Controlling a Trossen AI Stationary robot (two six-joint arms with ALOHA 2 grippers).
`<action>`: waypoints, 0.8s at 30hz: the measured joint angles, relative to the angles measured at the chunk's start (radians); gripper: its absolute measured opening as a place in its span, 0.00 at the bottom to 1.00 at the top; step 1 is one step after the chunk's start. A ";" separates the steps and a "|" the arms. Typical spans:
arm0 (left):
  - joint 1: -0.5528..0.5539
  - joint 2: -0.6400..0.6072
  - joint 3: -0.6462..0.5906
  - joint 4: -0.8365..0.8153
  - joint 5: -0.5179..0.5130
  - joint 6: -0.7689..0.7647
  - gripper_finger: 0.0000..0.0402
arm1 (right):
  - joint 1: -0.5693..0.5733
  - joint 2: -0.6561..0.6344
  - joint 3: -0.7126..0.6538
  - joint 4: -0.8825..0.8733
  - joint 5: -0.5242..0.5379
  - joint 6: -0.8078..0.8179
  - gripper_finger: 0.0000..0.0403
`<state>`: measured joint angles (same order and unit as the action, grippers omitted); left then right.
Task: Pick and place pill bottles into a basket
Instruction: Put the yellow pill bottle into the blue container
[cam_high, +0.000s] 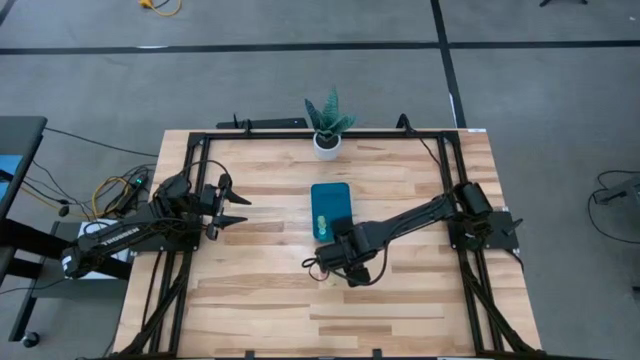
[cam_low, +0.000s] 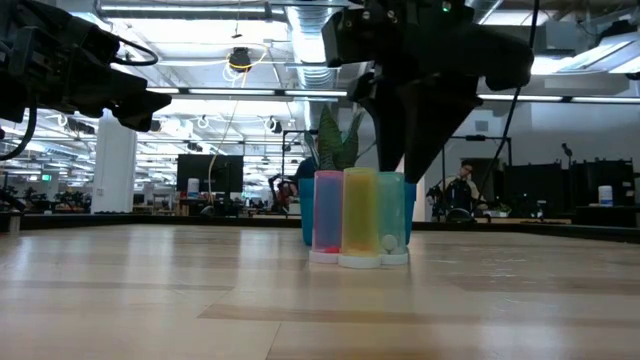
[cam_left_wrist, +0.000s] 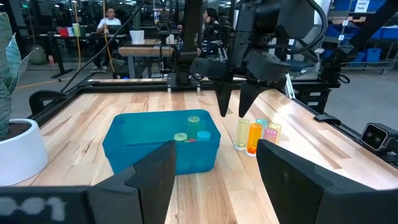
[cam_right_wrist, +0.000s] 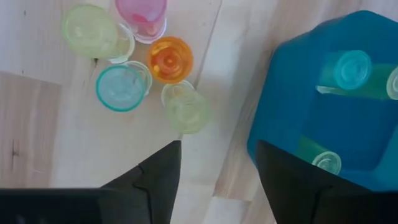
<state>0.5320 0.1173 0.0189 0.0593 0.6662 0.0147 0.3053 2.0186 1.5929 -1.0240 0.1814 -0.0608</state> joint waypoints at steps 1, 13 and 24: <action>0.000 0.000 0.000 0.000 0.000 0.000 0.53 | 0.002 0.000 0.000 0.000 0.000 0.000 0.50; 0.000 0.000 0.000 0.000 0.000 0.000 0.53 | 0.018 0.000 0.000 0.004 -0.002 0.000 0.48; 0.000 0.000 0.000 0.000 0.000 0.000 0.53 | 0.021 0.018 0.001 0.010 0.000 0.007 0.47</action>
<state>0.5320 0.1173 0.0189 0.0593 0.6660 0.0147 0.3267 2.0370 1.5940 -1.0137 0.1813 -0.0536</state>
